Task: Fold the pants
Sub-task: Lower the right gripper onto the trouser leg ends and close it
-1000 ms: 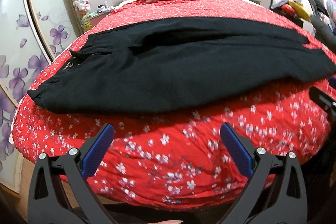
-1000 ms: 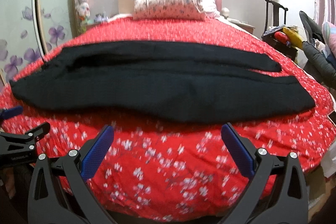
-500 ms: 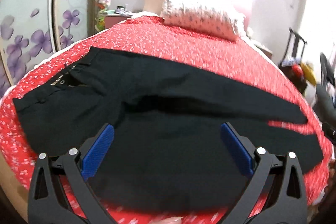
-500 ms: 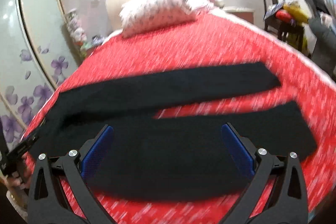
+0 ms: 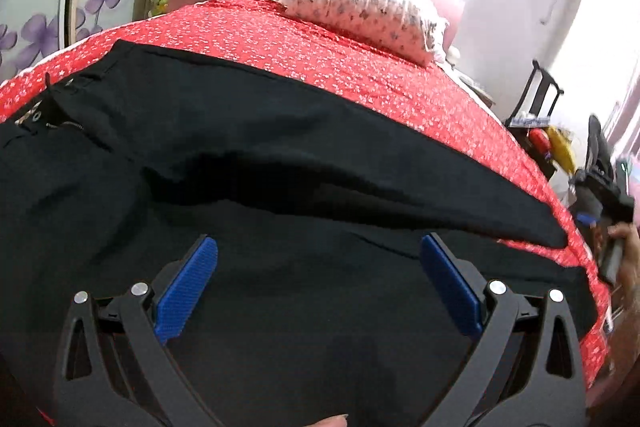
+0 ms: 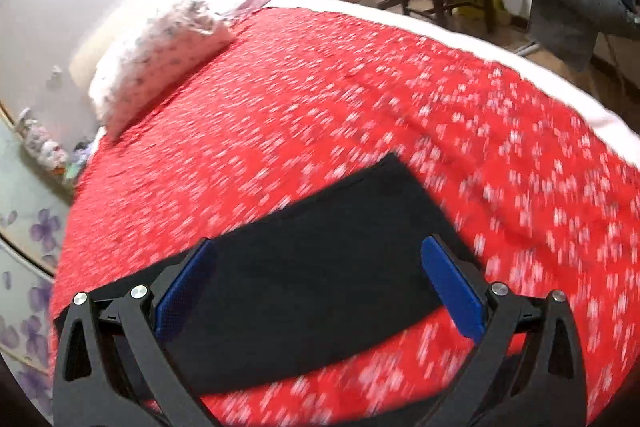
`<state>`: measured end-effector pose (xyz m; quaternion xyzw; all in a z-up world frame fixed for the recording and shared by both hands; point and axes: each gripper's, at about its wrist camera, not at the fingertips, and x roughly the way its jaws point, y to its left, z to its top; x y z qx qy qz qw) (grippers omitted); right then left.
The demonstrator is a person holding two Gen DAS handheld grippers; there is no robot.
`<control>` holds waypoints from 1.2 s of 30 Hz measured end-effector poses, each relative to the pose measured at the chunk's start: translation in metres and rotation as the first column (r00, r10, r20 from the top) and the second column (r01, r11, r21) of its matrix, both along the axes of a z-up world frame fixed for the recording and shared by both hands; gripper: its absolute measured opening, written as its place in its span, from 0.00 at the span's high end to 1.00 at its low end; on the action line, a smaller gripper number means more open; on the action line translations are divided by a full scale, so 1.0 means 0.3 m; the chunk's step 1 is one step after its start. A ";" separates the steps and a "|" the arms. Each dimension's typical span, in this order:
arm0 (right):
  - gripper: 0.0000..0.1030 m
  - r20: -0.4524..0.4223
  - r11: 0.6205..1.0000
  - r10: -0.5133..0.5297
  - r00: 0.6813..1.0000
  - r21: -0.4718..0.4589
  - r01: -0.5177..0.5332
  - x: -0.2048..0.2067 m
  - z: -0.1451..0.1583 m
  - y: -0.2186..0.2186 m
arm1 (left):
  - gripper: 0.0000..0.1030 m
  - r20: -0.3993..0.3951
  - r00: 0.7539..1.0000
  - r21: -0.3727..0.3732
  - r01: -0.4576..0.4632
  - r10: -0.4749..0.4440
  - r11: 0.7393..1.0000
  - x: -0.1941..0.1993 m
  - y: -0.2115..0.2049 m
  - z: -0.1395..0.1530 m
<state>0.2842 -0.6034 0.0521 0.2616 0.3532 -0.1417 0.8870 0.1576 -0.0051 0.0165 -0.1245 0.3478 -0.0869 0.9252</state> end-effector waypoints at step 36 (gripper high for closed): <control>0.88 0.114 0.994 -0.051 0.992 -0.091 0.061 0.047 -0.057 -0.098 | 0.02 -0.013 0.995 -0.052 0.094 -0.095 0.994 0.002 -0.014 -0.027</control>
